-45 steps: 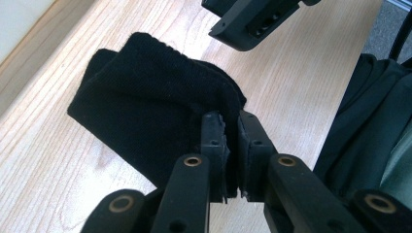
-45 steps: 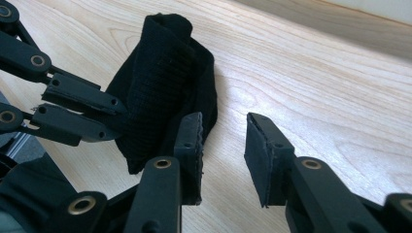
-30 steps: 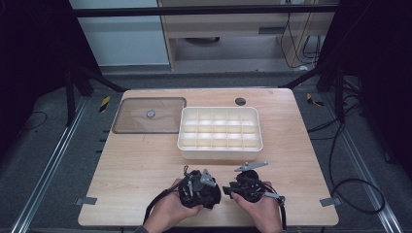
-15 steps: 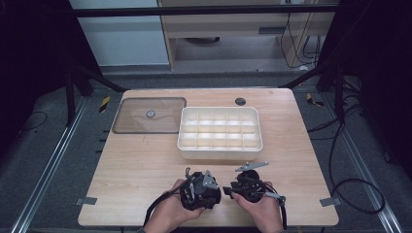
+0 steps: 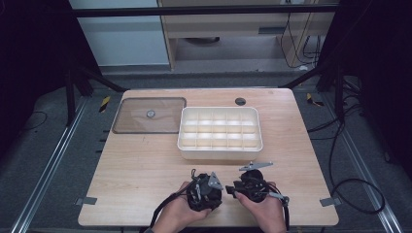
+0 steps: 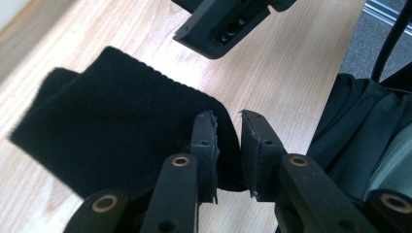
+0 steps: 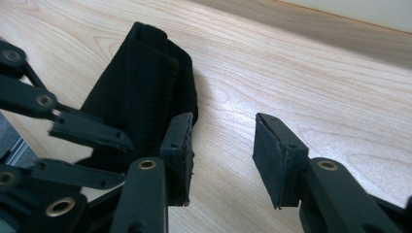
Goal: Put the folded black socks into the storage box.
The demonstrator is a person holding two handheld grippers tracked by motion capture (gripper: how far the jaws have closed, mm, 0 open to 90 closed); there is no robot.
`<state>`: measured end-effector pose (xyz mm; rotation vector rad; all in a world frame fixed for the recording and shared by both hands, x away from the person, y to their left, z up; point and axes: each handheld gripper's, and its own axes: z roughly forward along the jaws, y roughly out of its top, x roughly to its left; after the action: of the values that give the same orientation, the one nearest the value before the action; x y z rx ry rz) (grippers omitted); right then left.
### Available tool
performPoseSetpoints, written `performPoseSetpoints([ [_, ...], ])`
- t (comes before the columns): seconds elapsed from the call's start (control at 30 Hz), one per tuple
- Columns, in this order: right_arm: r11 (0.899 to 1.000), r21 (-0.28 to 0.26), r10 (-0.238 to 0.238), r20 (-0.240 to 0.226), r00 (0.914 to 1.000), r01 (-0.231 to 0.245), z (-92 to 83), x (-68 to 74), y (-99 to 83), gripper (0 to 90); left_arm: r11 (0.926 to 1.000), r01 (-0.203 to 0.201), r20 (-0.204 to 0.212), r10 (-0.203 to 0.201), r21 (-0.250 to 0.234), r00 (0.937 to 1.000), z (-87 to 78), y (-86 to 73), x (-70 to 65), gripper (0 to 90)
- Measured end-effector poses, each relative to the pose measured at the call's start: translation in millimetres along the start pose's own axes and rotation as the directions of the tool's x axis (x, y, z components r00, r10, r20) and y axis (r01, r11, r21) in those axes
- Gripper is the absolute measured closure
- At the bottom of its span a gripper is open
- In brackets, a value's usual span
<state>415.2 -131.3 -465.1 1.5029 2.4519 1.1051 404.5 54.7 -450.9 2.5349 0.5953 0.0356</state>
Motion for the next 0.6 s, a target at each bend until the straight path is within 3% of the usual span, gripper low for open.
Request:
performPoseSetpoints([
  [0.37,1.000,-0.001,0.002,0.002,1.0000,-0.002,-0.2,-0.9,-1.0,58.9,0.9997,0.026,0.033,-0.026,0.002,0.9991,12.0,3.4,0.1,76.4],
  [0.6,1.000,0.005,0.006,0.000,1.0000,-0.006,1.4,-1.4,-3.3,58.8,0.9997,0.023,0.033,-0.023,0.005,0.9992,14.4,4.5,-2.0,75.2],
])
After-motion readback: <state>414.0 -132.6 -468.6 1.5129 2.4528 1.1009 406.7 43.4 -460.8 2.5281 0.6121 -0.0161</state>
